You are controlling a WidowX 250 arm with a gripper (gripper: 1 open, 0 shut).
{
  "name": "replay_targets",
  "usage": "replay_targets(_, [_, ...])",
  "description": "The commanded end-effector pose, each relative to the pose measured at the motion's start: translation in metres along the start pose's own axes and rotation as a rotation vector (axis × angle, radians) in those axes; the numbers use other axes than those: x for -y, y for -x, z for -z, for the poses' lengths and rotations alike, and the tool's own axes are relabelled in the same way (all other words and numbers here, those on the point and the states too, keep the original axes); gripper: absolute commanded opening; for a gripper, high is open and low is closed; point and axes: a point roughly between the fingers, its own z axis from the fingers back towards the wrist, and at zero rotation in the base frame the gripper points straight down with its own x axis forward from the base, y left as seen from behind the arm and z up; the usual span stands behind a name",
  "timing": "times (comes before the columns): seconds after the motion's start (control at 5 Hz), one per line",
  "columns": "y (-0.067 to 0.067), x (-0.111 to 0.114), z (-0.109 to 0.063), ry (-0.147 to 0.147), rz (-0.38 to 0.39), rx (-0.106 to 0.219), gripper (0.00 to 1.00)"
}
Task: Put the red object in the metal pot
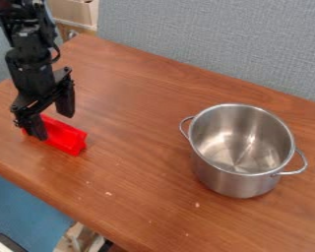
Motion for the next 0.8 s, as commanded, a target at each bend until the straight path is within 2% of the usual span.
replay_targets(0.0, [0.0017,0.0053,-0.0071,0.02,0.015,0.025,1.0])
replay_targets(0.6, [0.005,0.0051,-0.0058,0.01,0.005,0.041,1.0])
